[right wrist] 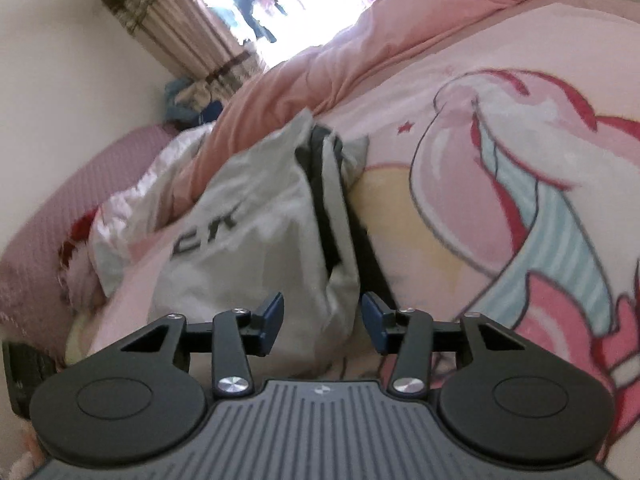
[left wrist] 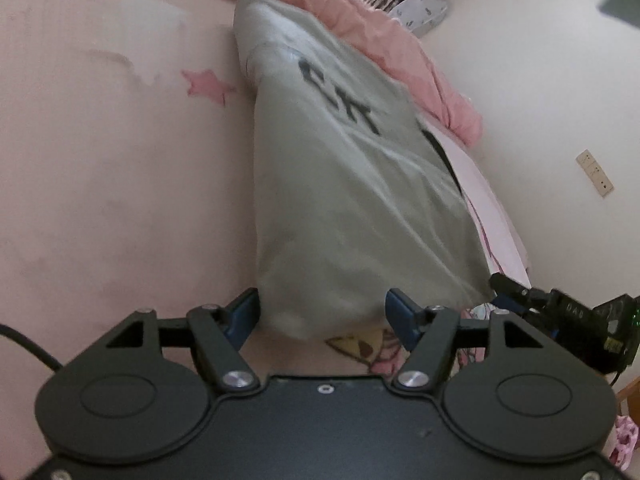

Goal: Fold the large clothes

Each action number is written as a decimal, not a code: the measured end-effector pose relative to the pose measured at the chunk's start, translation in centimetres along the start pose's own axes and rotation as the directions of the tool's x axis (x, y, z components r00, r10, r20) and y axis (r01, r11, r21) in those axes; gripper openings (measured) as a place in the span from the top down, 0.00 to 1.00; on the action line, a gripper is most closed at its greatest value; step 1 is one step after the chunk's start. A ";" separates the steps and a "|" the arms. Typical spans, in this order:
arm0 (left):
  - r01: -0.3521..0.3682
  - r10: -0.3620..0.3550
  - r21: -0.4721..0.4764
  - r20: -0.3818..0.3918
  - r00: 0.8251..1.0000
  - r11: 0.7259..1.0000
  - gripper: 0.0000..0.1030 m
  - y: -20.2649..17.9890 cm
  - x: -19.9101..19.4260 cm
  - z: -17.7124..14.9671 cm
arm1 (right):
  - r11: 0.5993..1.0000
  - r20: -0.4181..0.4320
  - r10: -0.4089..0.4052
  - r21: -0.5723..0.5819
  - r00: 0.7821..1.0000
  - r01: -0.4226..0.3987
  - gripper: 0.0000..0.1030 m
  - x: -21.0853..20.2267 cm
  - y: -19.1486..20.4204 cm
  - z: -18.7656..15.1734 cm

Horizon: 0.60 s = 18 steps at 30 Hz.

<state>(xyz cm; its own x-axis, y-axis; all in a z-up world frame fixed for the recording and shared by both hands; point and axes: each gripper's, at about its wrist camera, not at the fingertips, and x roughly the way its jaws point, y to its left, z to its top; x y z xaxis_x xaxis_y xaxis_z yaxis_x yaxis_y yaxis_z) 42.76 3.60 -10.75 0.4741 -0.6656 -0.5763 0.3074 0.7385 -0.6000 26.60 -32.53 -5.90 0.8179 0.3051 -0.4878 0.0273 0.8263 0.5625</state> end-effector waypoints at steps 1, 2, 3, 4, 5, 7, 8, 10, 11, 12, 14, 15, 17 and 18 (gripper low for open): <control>-0.005 0.005 -0.002 0.007 1.000 1.000 0.38 0.1 0.2 0.0 | 1.000 0.003 -0.013 -0.008 1.000 0.013 0.55 0.2 0.0 -0.2; -0.014 0.014 0.001 0.019 1.000 1.000 0.44 -0.2 -0.1 -0.4 | 0.999 0.011 -0.048 -0.024 0.999 0.049 0.72 0.6 0.2 -0.4; -0.036 0.036 0.000 0.029 0.999 0.999 0.54 -0.3 -0.6 -0.8 | 0.995 0.016 -0.083 -0.051 0.996 0.084 0.83 1.1 0.6 -0.3; -0.060 0.060 -0.001 0.029 0.998 0.998 0.58 -0.5 -0.7 -0.7 | 0.994 0.019 -0.095 -0.060 0.995 0.096 0.93 1.1 0.8 -0.3; -0.064 0.064 -0.002 0.032 0.997 0.998 0.67 -0.7 -1.1 -0.6 | 0.995 0.022 -0.081 -0.052 0.996 0.082 0.96 0.7 1.0 -0.2; -0.044 0.043 0.021 0.060 0.997 0.999 0.75 -1.3 -2.2 -0.5 | 0.998 0.061 -0.048 -0.044 0.997 0.050 0.97 -0.9 1.6 0.2; -0.031 0.029 0.030 0.074 0.997 0.999 0.76 -1.6 -2.7 -0.4 | 0.999 0.080 -0.031 -0.034 0.996 0.034 0.97 -1.7 1.7 0.5; -0.008 0.004 0.047 0.077 0.997 0.999 0.76 -1.8 -3.4 -0.6 | 1.000 0.081 -0.021 -0.013 0.996 0.023 0.97 -2.4 1.6 0.6; -0.012 0.008 0.051 0.066 0.998 0.999 0.75 -1.7 -3.1 -0.9 | 0.999 0.071 -0.031 -0.018 0.997 0.032 0.97 -2.2 1.3 0.3; -0.023 0.021 0.054 0.048 0.999 0.998 0.75 -1.3 -2.5 -1.3 | 0.998 0.052 -0.052 -0.024 0.997 0.053 0.97 -1.5 0.7 -0.3; -0.066 0.065 0.054 0.014 0.998 0.996 0.69 -0.5 -1.2 -2.1 | 0.997 0.009 -0.080 -0.014 0.997 0.080 0.97 0.1 -0.5 -1.3; -0.066 0.065 0.056 0.018 0.998 0.996 0.67 0.0 -0.9 -2.5 | 0.997 0.011 -0.079 -0.014 0.997 0.079 0.97 0.8 -1.2 -1.9; -0.039 0.037 0.055 0.032 0.999 0.998 0.64 0.5 -1.4 -2.9 | 0.998 0.026 -0.062 -0.016 0.998 0.063 0.96 0.9 -1.6 -2.4; -0.036 0.035 0.052 0.029 0.999 0.998 0.61 0.6 -1.8 -3.0 | 0.998 0.028 -0.059 -0.021 0.998 0.059 0.96 0.8 -1.5 -2.3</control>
<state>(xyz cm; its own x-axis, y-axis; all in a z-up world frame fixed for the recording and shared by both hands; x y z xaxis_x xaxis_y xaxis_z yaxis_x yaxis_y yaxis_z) 39.59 4.96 -11.76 0.5080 -0.6362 -0.5807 0.3322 0.7667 -0.5494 25.92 -32.44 -8.67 0.8308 0.2425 -0.5010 0.0636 0.8528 0.5183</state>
